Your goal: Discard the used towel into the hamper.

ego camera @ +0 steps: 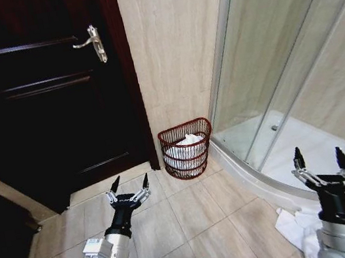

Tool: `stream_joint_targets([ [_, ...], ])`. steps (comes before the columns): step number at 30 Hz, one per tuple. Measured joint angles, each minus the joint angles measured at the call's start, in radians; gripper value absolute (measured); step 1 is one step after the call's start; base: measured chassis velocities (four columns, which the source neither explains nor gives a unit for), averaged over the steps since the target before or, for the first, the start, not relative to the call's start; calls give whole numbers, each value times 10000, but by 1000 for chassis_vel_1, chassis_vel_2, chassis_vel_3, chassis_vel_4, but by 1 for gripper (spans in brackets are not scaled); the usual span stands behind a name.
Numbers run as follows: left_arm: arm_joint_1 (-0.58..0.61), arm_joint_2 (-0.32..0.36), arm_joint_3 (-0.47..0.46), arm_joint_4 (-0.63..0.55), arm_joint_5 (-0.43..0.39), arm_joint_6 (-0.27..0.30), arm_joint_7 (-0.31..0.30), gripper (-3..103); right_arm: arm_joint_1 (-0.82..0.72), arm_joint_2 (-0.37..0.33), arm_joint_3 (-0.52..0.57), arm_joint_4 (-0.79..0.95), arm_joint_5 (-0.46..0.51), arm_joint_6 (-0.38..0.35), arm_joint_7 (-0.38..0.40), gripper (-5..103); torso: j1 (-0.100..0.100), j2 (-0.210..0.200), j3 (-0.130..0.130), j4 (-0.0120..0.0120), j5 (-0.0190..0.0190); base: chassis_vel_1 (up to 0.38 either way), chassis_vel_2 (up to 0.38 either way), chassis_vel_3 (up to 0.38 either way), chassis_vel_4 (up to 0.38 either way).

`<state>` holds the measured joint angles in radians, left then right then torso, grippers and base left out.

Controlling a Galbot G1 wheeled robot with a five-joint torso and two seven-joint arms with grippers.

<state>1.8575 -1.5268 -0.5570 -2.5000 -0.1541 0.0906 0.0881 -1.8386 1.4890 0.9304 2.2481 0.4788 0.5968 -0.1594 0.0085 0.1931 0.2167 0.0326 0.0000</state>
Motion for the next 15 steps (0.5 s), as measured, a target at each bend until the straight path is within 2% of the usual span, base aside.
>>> stream_joint_targets([
  [15,0,0,0,0,0,0,0,100,-41,88,-81,-3,-124,92,-85,100,-79,-536,-420,0,0,0,0,0,0],
])
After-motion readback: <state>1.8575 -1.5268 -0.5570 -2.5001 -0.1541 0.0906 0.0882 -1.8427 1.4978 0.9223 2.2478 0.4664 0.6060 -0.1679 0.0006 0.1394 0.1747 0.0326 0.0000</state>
